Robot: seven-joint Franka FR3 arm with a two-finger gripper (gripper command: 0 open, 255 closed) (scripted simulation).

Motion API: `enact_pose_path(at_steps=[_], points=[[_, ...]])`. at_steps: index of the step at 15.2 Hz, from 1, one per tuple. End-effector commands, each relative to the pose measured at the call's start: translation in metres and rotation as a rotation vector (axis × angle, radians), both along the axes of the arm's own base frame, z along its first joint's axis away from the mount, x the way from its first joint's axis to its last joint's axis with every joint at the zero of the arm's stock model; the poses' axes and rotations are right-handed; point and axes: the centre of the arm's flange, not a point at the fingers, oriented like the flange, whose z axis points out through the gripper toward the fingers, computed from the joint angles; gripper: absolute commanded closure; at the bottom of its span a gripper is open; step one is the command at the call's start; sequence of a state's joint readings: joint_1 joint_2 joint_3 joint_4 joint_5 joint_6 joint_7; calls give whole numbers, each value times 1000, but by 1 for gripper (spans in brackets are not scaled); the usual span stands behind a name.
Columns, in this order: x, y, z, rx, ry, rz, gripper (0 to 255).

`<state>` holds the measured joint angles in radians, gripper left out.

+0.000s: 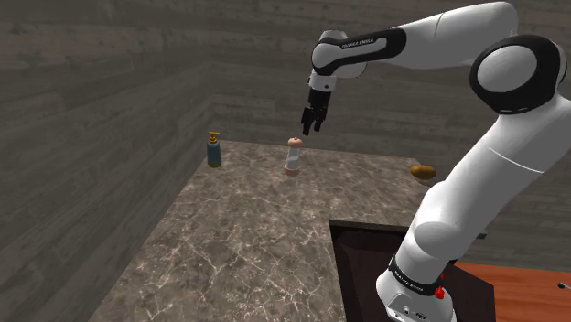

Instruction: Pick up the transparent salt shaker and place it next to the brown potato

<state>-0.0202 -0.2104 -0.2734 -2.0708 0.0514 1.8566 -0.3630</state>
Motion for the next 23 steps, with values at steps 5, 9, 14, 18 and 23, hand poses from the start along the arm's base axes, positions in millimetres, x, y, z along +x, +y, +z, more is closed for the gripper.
enact_pose_path(at_steps=[5, 9, 14, 18, 23], points=[[56, -51, -34, 22, 19, -18, 0], [92, -84, -59, 37, 33, -30, 0], [121, -110, -87, 50, 43, -40, 0], [120, -107, -107, 50, 43, -40, 0], [120, -105, -121, 50, 43, -40, 0]])
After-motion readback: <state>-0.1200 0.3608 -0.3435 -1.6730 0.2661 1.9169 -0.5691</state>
